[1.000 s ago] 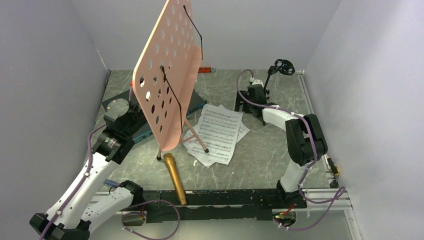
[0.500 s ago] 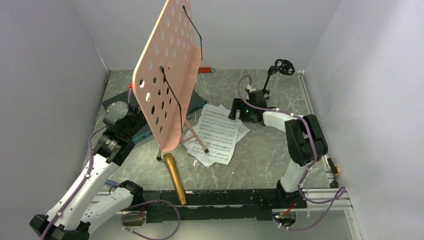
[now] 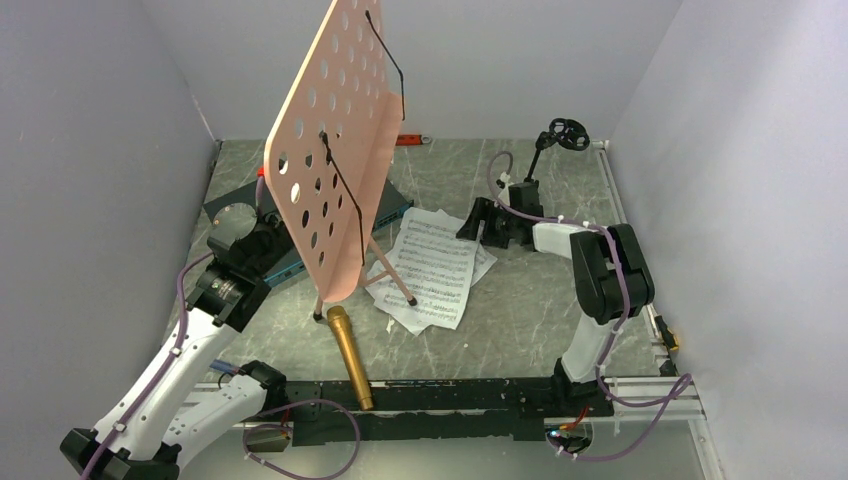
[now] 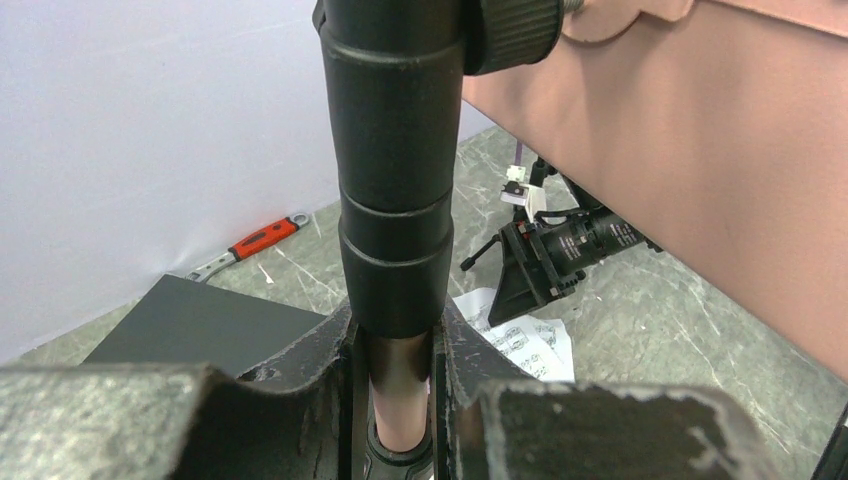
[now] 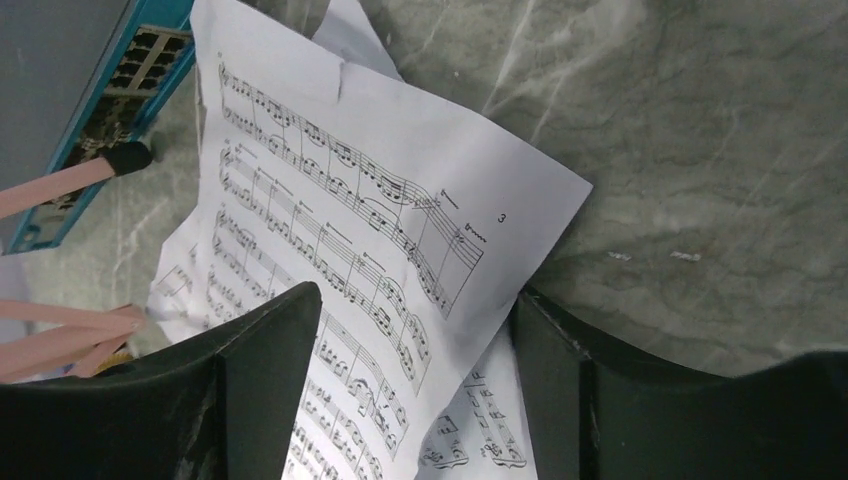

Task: Set up the instrument practice props

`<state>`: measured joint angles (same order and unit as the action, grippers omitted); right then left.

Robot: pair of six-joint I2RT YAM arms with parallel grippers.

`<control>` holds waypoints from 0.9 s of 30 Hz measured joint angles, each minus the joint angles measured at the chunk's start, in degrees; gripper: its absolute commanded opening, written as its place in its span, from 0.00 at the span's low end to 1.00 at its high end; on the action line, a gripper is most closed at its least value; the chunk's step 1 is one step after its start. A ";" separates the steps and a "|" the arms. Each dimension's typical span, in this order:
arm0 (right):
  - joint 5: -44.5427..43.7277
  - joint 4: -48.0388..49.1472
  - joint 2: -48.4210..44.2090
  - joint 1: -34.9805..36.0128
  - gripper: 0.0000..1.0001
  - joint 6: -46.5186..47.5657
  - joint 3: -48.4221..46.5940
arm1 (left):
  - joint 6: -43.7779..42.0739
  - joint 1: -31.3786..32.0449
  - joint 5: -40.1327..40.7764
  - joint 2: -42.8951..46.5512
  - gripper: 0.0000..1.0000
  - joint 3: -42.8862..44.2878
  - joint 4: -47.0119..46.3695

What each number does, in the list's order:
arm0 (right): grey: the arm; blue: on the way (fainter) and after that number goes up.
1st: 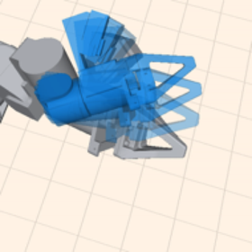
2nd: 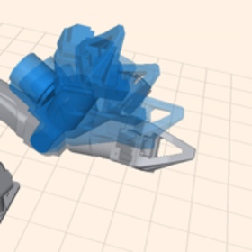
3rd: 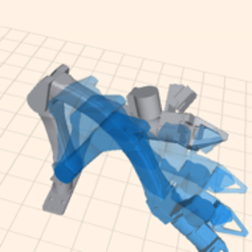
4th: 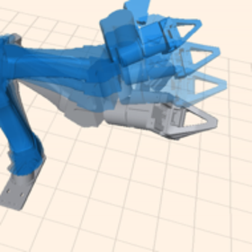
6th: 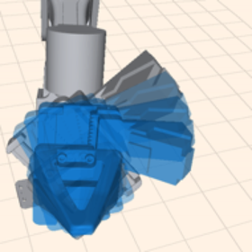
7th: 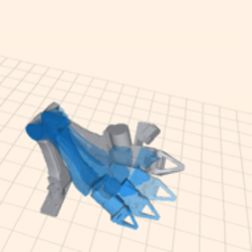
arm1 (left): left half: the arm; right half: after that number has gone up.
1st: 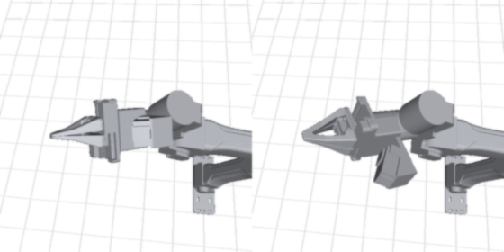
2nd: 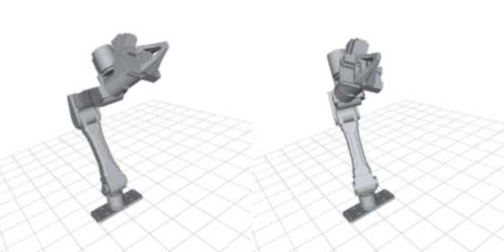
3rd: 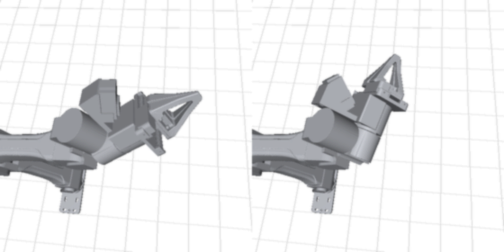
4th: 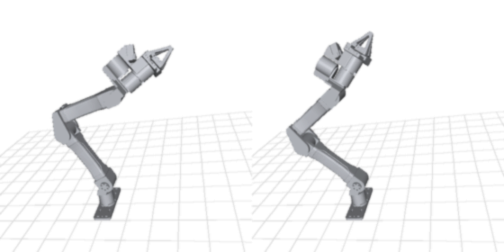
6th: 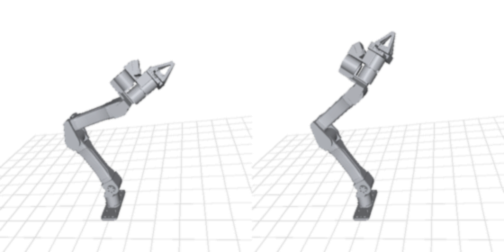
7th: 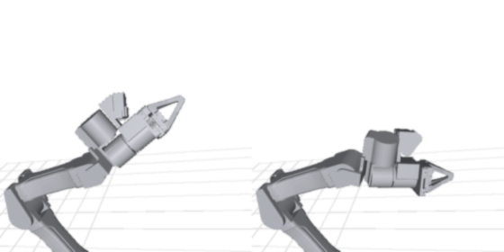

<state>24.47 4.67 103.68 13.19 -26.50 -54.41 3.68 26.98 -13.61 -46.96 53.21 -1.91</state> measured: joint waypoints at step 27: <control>-7.06 -15.47 -13.29 0.50 0.00 5.75 -1.22 | 0.20 0.00 -0.70 0.00 0.03 0.52 1.01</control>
<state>17.41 -10.81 90.39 13.69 -20.75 -55.64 3.88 26.98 -14.31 -46.96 53.74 -0.91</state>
